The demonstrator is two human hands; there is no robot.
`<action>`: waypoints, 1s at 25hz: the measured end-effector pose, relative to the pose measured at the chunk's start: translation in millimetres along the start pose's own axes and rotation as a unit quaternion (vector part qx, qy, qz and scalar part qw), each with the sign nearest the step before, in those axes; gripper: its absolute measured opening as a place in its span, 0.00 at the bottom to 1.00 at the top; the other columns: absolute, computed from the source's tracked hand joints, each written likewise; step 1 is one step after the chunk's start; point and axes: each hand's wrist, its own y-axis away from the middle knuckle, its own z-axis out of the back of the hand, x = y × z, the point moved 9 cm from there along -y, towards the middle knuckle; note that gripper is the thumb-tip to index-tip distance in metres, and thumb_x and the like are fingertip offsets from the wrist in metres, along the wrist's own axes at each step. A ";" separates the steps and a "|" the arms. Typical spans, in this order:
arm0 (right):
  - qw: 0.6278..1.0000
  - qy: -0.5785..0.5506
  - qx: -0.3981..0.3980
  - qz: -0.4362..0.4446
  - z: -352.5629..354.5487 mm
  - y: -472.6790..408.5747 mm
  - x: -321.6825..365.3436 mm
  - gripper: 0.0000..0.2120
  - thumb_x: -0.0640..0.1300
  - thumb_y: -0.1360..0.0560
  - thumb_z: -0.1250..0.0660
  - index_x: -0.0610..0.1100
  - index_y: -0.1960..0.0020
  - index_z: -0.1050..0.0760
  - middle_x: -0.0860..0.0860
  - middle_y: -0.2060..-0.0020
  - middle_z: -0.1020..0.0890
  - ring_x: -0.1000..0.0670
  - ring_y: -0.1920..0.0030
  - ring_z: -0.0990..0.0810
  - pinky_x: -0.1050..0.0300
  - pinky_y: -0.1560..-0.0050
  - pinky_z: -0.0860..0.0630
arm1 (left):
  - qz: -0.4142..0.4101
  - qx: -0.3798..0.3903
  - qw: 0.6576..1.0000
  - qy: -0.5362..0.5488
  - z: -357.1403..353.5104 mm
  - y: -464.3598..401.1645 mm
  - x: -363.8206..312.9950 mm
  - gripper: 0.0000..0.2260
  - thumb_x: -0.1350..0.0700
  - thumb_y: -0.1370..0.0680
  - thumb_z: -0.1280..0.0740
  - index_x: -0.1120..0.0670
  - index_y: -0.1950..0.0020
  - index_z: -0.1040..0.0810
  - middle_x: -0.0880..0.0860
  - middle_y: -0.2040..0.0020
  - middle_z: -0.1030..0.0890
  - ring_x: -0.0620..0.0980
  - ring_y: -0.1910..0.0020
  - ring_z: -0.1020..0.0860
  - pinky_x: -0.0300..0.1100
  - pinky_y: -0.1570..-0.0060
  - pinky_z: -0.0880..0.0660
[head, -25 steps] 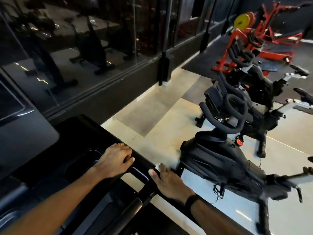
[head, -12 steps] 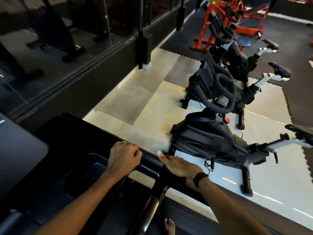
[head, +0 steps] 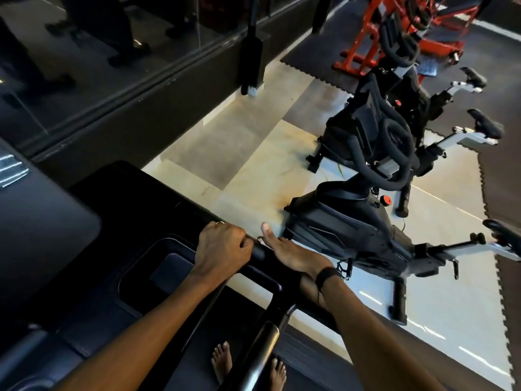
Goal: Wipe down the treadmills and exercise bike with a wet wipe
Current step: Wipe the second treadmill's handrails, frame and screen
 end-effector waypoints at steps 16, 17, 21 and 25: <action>0.995 0.085 -0.048 0.032 -1.3 47.1 -29.3 0.39 0.74 0.24 0.58 0.49 0.31 0.29 0.46 0.34 0.22 0.45 0.35 0.24 0.51 0.37 0.31 | -0.009 -0.008 1.000 0.013 -2.9 -5.3 -1.7 0.15 0.55 0.35 0.35 0.52 0.75 0.41 0.53 0.79 0.28 0.56 0.78 0.31 0.41 0.69 0.31; 0.995 0.073 -0.039 0.063 -5.6 46.7 -15.9 0.38 0.73 0.23 0.58 0.49 0.28 0.31 0.47 0.31 0.25 0.46 0.32 0.27 0.54 0.35 0.34 | -0.017 -0.006 1.000 0.009 -3.8 -4.7 -3.4 0.15 0.54 0.35 0.35 0.52 0.75 0.41 0.53 0.79 0.28 0.56 0.78 0.30 0.42 0.69 0.30; 0.991 0.002 -0.014 0.136 -15.1 11.2 24.3 0.32 0.66 0.18 0.56 0.52 0.19 0.42 0.53 0.20 0.40 0.52 0.20 0.44 0.63 0.29 0.49 | -0.018 0.008 1.000 -0.001 -2.1 -2.9 -1.1 0.14 0.51 0.34 0.36 0.51 0.74 0.38 0.53 0.77 0.26 0.56 0.76 0.27 0.43 0.68 0.30; 0.999 0.032 0.013 0.010 5.0 5.8 -39.7 0.38 0.70 0.20 0.58 0.45 0.26 0.30 0.44 0.29 0.27 0.43 0.30 0.29 0.57 0.35 0.38 | -0.003 -0.023 1.000 -0.010 0.5 -1.8 -0.2 0.16 0.56 0.35 0.34 0.51 0.74 0.42 0.51 0.79 0.31 0.53 0.78 0.38 0.40 0.68 0.34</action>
